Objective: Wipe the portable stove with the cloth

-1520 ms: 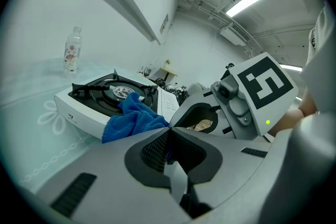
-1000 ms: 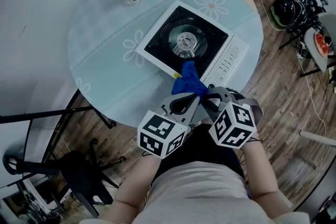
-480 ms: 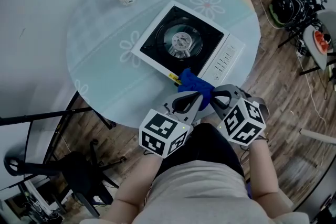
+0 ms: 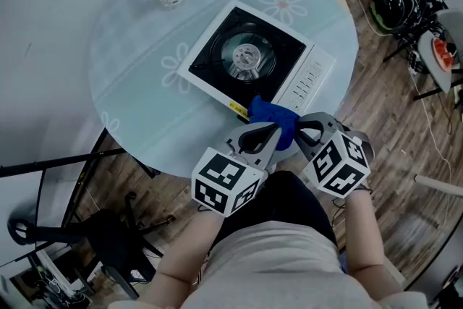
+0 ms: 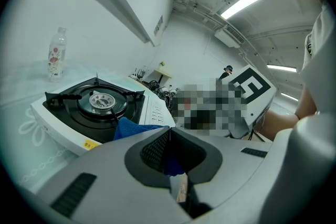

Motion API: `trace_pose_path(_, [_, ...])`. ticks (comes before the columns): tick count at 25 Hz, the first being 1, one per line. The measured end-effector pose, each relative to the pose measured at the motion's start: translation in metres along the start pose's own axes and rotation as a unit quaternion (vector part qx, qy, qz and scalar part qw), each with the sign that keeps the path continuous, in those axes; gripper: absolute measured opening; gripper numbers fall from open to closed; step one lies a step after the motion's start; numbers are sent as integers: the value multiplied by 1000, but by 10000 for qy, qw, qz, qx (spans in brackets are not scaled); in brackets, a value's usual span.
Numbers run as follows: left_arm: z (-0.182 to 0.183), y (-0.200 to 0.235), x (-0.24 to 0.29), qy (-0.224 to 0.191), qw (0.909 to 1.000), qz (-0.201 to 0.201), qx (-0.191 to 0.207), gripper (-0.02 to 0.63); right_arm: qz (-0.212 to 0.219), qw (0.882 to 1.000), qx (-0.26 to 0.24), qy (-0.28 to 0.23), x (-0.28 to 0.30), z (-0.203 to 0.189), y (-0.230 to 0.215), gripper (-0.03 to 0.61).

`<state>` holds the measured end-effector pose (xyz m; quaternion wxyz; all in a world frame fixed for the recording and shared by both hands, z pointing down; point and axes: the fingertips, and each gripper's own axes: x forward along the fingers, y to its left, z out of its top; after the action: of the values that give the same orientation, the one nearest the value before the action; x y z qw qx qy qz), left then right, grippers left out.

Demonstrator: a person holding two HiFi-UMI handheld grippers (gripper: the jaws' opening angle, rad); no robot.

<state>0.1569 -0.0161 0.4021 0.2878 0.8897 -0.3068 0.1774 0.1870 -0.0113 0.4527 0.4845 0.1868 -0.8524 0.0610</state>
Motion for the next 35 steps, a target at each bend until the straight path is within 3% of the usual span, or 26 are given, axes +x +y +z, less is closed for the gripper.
trace_pose_path(35, [19,-3,42,136,9999,-61,65,23,-871,9925,858,-81,-8,-37,-102,54])
